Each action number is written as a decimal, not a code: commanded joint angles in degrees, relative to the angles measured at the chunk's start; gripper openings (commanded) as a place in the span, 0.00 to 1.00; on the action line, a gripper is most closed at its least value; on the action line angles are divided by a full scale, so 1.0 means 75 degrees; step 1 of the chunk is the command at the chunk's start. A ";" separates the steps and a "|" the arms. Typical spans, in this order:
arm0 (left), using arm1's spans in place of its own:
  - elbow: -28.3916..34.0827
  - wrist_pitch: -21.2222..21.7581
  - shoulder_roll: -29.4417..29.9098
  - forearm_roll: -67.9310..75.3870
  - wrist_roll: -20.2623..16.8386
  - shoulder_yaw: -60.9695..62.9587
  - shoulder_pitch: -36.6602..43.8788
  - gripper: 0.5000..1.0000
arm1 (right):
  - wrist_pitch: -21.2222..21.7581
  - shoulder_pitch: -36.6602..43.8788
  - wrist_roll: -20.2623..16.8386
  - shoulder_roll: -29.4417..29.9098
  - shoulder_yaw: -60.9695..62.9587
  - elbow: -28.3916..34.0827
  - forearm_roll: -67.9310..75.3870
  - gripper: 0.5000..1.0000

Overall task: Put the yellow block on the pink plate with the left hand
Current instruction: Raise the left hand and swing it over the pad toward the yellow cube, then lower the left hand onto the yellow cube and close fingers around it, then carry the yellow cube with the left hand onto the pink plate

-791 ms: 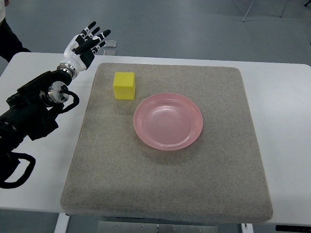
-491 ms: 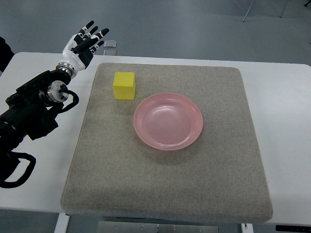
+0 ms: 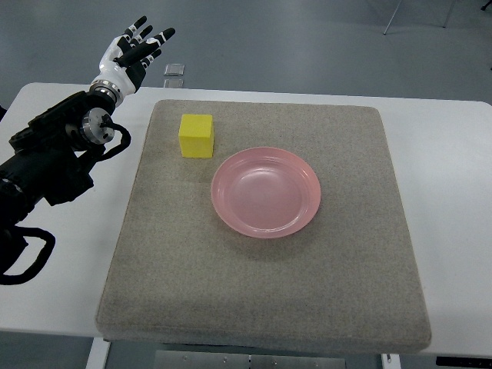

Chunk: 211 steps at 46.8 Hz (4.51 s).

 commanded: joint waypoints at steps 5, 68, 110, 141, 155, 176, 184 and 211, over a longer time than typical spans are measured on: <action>0.0011 0.0428 0.0034 -0.0009 0.0141 0.1106 -0.0388 0.95 | 0.0000 0.0000 0.0012 0.0000 0.0005 0.0000 0.0000 0.85; -0.2742 -0.1282 0.1627 0.5837 0.0129 0.5842 -0.2252 0.91 | 0.0000 0.0000 0.0000 0.0000 0.0005 0.0000 0.0000 0.85; -0.3669 -0.1142 0.2155 0.8030 -0.0105 0.5783 -0.1994 0.89 | 0.0000 0.0000 0.0000 0.0000 0.0005 0.0000 0.0000 0.85; -0.2978 -0.1025 0.1687 0.8018 -0.0105 0.5783 -0.1666 0.55 | 0.0000 0.0000 0.0012 0.0000 -0.0007 0.0000 0.0000 0.85; -0.2755 -0.0802 0.1592 0.8006 -0.0105 0.5783 -0.1584 0.16 | 0.0000 0.0000 0.0000 0.0000 0.0005 0.0000 0.0000 0.85; -0.2486 -0.0825 0.1581 0.7842 -0.0105 0.5561 -0.1701 0.11 | 0.0000 0.0000 0.0012 0.0000 -0.0007 0.0000 0.0000 0.85; -0.2590 -0.0849 0.1581 0.7877 -0.0105 0.5198 -0.1759 0.11 | 0.0000 0.0000 0.0012 0.0000 0.0005 0.0000 0.0000 0.85; -0.5051 -0.0790 0.1604 0.8334 -0.0094 0.4998 -0.2123 0.11 | 0.0000 0.0000 0.0000 0.0000 0.0005 0.0000 0.0000 0.85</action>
